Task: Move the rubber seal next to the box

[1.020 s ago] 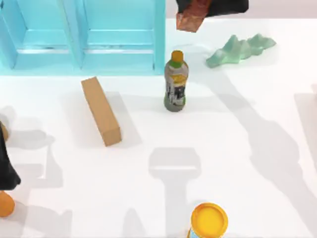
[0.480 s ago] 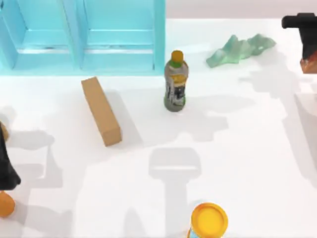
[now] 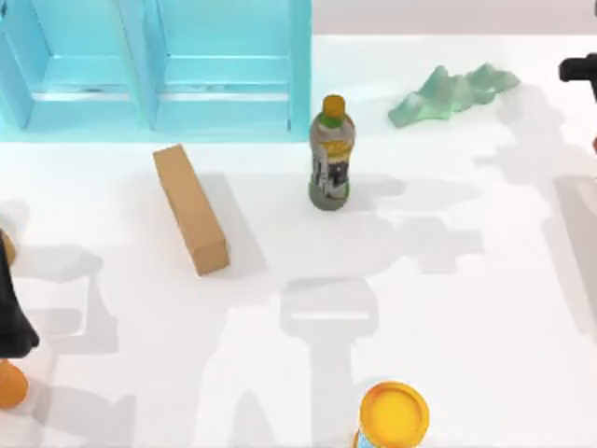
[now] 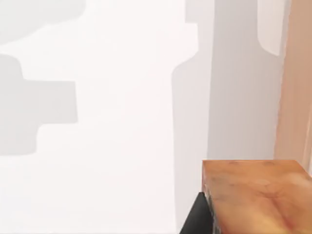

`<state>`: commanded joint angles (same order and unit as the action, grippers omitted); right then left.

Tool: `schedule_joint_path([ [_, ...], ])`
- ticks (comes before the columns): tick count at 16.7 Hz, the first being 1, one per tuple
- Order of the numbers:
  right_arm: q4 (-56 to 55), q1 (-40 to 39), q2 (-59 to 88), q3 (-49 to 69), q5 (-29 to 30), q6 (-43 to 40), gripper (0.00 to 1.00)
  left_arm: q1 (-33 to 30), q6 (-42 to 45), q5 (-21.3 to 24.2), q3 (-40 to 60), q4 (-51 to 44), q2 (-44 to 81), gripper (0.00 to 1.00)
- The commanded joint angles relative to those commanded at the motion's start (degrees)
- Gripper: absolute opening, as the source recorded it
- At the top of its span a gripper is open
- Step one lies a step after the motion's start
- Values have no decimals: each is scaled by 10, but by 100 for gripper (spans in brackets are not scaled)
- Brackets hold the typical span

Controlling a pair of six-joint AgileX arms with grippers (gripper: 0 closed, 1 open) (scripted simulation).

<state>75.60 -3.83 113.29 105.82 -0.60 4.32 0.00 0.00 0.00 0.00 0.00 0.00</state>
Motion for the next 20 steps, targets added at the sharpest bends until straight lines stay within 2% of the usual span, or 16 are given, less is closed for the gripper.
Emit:
schedule_joint_path([
  [3, -22, -1, 0, -22, 1, 0, 0, 0, 0, 0, 0, 0, 0, 100],
  [8, -127, 0, 4, -112, 0, 2, 0, 0, 0, 0, 0, 0, 0, 100],
  [13, -143, -1, 9, -130, 0, 2, 0, 0, 0, 0, 0, 0, 0, 100],
  [20, -143, -1, 9, -130, 0, 2, 53, 0, 0, 0, 0, 0, 0, 100],
])
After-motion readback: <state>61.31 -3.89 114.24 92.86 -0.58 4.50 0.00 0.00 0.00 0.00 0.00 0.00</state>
